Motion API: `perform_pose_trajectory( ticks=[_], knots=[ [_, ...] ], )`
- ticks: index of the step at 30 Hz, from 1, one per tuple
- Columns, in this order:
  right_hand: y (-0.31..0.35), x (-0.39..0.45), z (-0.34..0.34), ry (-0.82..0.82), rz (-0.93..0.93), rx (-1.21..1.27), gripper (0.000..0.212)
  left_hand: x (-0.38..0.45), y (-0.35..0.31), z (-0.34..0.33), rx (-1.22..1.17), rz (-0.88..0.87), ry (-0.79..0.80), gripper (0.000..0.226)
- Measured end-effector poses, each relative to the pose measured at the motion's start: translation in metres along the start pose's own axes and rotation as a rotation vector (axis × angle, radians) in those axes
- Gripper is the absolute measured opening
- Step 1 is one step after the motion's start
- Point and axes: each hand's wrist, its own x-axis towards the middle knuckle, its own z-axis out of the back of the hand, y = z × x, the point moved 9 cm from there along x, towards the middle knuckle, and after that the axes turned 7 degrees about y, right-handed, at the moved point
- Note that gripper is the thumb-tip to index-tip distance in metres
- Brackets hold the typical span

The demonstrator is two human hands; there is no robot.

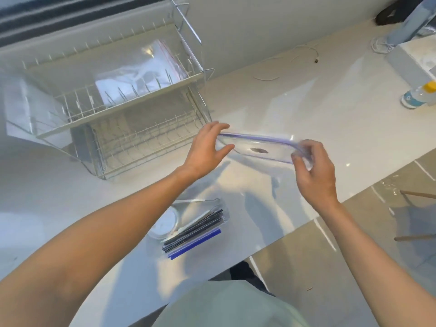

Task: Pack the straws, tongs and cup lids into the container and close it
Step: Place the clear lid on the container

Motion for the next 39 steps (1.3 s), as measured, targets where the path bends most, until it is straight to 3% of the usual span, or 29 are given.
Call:
perform_pose_trajectory(
  ticks=[3,5,8,12,16,23,29,35,39],
  knots=[
    [0.037,0.014,-0.009,0.076,-0.002,0.214,0.031,-0.028,0.034,0.045,-0.107,0.165,-0.090,0.061],
    [0.058,0.018,-0.018,0.128,0.034,0.312,0.030,-0.051,0.057,0.066,-0.324,0.282,-0.131,0.065],
    [0.073,0.021,-0.041,0.211,0.004,0.467,0.032,-0.090,0.081,0.089,-0.561,0.350,-0.196,0.045],
    [0.064,0.016,-0.090,0.256,-0.193,0.516,0.025,-0.151,0.110,0.105,-0.545,0.452,-0.274,0.029],
    [0.045,0.000,-0.147,0.359,-0.381,0.405,0.013,-0.213,0.142,0.100,-0.512,0.594,-0.330,0.031],
    [0.026,-0.025,-0.203,0.522,-0.358,0.091,0.027,-0.294,0.170,0.059,-0.512,0.863,-0.362,0.031],
    [0.020,-0.035,-0.215,0.561,-0.305,-0.149,0.047,-0.312,0.158,0.042,-0.429,0.935,-0.445,0.051],
    [0.025,-0.043,-0.220,0.587,-0.242,-0.240,0.048,-0.321,0.164,0.029,-0.413,0.958,-0.372,0.037],
    [0.023,-0.051,-0.219,0.579,-0.222,-0.235,0.046,-0.327,0.165,0.021,-0.476,0.967,-0.408,0.039]
  ],
)
